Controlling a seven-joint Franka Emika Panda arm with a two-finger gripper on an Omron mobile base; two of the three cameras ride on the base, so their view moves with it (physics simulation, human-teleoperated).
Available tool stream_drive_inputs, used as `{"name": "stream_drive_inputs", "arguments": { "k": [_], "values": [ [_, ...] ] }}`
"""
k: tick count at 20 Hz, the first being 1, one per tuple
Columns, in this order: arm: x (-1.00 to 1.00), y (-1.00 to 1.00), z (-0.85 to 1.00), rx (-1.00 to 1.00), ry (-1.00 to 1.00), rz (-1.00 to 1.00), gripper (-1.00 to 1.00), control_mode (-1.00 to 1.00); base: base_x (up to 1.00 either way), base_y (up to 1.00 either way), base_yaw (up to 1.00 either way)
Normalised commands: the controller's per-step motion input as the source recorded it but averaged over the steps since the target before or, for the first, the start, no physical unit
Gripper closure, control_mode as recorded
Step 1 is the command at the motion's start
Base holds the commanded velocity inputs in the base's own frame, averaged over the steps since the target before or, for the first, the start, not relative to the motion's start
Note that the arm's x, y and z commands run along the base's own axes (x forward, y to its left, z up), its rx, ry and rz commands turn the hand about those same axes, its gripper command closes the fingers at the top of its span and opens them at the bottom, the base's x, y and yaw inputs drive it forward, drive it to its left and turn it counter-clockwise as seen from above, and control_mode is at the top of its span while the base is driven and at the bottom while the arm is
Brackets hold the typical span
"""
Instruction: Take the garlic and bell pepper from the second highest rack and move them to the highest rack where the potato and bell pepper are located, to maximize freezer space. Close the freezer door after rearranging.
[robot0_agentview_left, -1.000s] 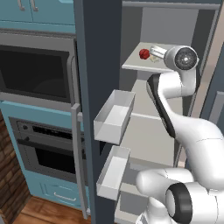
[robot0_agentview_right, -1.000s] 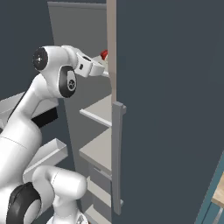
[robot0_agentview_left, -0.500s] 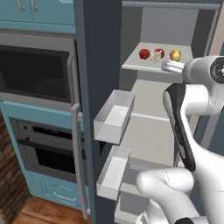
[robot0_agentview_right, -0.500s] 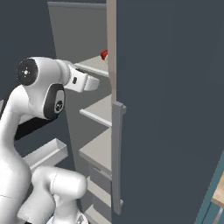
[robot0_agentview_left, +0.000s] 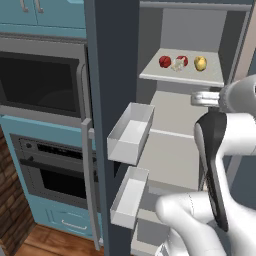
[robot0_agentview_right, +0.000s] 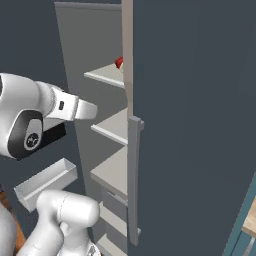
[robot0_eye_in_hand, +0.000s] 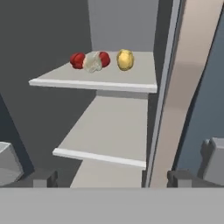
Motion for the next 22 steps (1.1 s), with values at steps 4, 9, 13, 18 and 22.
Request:
{"name": "stream_drive_inputs", "arguments": {
  "k": [4,9,13,18,22],
  "values": [
    [0.00,0.00,0.00,0.00,0.00,0.00,-1.00,1.00,-0.86,0.21,0.00],
    [0.00,0.00,0.00,0.00,0.00,0.00,-1.00,1.00,-0.94,0.40,-0.05],
    [0.00,0.00,0.00,0.00,0.00,0.00,-1.00,1.00,-0.79,0.72,-0.29],
    [0.00,0.00,0.00,0.00,0.00,0.00,-1.00,1.00,-0.41,0.86,-0.40],
    [0.00,0.00,0.00,0.00,0.00,0.00,-1.00,1.00,-0.02,1.00,-0.52]
  ]
}}
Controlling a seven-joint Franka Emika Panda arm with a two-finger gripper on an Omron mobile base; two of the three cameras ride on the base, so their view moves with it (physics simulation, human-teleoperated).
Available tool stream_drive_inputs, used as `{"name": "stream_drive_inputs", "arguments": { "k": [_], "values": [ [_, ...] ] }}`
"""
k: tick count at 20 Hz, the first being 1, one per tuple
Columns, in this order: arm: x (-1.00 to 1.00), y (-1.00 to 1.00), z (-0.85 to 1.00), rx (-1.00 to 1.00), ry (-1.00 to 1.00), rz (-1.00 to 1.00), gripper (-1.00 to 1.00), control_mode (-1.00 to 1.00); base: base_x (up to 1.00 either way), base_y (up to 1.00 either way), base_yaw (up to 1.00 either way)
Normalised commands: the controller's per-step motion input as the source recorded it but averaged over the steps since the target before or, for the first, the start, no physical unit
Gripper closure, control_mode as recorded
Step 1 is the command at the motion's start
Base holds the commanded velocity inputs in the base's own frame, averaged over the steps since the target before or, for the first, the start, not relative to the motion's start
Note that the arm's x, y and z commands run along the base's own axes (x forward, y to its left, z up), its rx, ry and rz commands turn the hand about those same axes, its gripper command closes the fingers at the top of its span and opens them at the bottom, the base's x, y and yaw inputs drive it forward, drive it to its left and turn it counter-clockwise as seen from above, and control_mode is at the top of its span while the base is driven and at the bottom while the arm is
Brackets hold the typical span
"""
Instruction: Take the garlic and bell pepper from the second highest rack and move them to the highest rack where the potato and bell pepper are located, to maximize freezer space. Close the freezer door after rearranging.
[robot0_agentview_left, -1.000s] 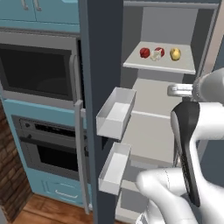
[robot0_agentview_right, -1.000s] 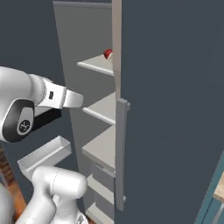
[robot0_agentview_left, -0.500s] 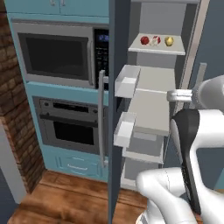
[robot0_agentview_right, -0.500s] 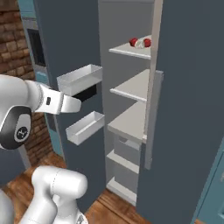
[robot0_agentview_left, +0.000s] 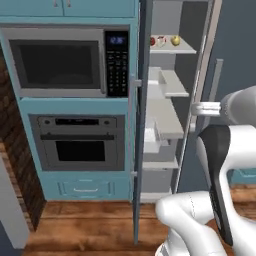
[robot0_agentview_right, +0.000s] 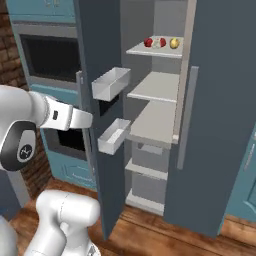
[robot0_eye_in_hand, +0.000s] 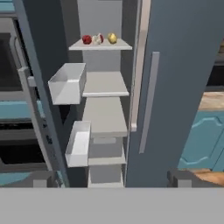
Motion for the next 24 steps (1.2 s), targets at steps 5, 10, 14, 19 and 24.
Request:
{"name": "stream_drive_inputs", "arguments": {
  "k": [5,10,14,19,24],
  "values": [
    [0.00,0.00,0.00,0.00,0.00,0.00,-1.00,1.00,0.00,1.00,-0.50],
    [0.00,0.00,0.00,0.00,0.00,0.00,-1.00,1.00,0.00,1.00,-0.47],
    [0.00,0.00,0.00,0.00,0.00,0.00,-1.00,1.00,0.25,1.00,-0.49],
    [0.00,0.00,0.00,0.00,0.00,0.00,-1.00,1.00,0.50,0.93,-0.42],
    [0.00,0.00,0.00,0.00,0.00,0.00,-1.00,1.00,0.56,0.67,-0.36]
  ]
}}
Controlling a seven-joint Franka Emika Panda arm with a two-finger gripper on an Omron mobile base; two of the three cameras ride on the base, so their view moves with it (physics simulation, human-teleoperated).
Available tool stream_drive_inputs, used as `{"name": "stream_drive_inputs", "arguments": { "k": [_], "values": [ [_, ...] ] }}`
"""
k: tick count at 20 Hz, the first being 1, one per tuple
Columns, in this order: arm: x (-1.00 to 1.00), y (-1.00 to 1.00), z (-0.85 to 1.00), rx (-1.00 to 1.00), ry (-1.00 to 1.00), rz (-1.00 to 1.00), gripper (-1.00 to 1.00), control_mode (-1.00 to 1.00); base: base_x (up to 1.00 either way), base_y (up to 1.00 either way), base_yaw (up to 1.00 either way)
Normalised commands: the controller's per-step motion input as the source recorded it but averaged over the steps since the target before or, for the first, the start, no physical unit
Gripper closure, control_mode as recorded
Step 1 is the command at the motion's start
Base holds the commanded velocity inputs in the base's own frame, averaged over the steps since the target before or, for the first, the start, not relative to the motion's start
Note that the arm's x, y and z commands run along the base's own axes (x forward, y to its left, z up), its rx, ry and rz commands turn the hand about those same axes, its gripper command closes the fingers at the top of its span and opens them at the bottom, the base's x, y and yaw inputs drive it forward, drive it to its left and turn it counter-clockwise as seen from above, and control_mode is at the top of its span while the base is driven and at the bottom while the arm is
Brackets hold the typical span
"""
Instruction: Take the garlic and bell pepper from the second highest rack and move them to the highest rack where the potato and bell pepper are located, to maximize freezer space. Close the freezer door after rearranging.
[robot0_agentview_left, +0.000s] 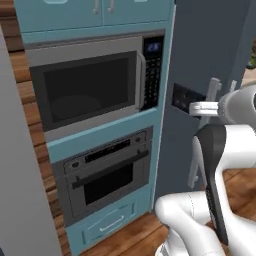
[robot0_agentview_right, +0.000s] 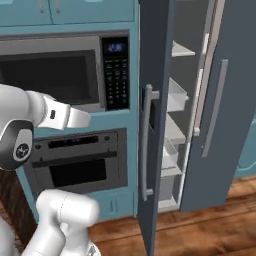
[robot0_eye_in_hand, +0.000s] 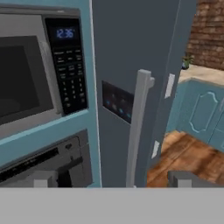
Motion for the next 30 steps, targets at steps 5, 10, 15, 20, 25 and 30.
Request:
{"name": "stream_drive_inputs", "arguments": {
  "k": [5,10,15,20,25,30],
  "values": [
    [0.00,0.00,0.00,0.00,0.00,0.00,-1.00,1.00,0.57,0.43,-0.36],
    [0.00,0.00,0.00,0.00,0.00,0.00,-1.00,1.00,0.63,0.27,-0.25],
    [0.00,0.00,0.00,0.00,0.00,0.00,-1.00,1.00,0.61,-0.09,-0.06],
    [0.00,0.00,0.00,0.00,0.00,0.00,-1.00,1.00,0.50,-0.36,0.00],
    [0.00,0.00,0.00,0.00,0.00,0.00,-1.00,1.00,0.46,-0.39,0.00],
    [0.12,-0.08,-0.04,0.02,0.01,0.00,-1.00,-1.00,0.42,-0.27,0.00]
  ]
}}
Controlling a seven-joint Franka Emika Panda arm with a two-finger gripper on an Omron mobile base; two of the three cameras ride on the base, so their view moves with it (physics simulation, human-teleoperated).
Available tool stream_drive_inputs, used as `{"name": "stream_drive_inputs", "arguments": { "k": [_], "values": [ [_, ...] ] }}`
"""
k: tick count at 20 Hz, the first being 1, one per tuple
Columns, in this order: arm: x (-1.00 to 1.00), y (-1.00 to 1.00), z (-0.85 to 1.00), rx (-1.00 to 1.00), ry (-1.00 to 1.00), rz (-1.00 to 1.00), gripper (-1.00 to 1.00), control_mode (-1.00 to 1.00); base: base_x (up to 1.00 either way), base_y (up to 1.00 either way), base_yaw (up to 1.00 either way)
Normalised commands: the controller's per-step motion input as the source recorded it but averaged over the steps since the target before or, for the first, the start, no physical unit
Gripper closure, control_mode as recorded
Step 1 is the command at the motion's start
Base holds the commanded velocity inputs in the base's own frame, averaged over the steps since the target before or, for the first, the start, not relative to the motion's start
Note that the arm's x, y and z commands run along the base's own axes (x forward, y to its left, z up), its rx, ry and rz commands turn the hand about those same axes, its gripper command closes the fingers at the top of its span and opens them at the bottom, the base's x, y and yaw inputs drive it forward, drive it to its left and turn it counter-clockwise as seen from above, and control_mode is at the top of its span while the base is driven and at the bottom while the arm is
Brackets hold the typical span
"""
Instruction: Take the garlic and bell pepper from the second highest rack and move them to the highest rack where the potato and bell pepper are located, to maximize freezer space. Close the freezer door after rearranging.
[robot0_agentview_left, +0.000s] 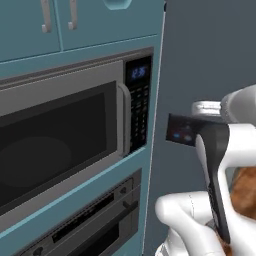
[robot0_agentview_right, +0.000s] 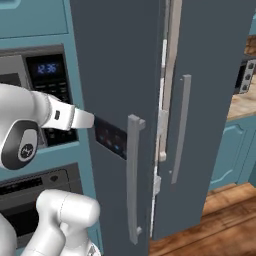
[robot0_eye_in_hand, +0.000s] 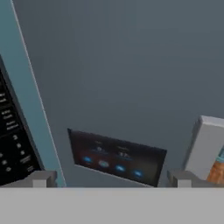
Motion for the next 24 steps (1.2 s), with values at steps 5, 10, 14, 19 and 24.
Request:
{"name": "stream_drive_inputs", "arguments": {
  "k": [5,10,14,19,24],
  "values": [
    [0.84,-0.41,-0.31,0.12,0.07,0.00,-1.00,-1.00,0.00,0.00,0.00],
    [1.00,-0.20,-0.35,0.11,0.06,0.03,-1.00,-1.00,0.00,0.00,0.00],
    [1.00,-0.18,-0.34,0.11,0.00,0.01,-1.00,-1.00,0.00,0.00,0.00],
    [1.00,-0.19,-0.38,0.09,0.00,0.00,-1.00,-1.00,0.00,0.00,0.00],
    [1.00,-0.17,-0.42,0.04,0.00,0.00,-1.00,-1.00,0.00,0.00,0.00]
  ]
}}
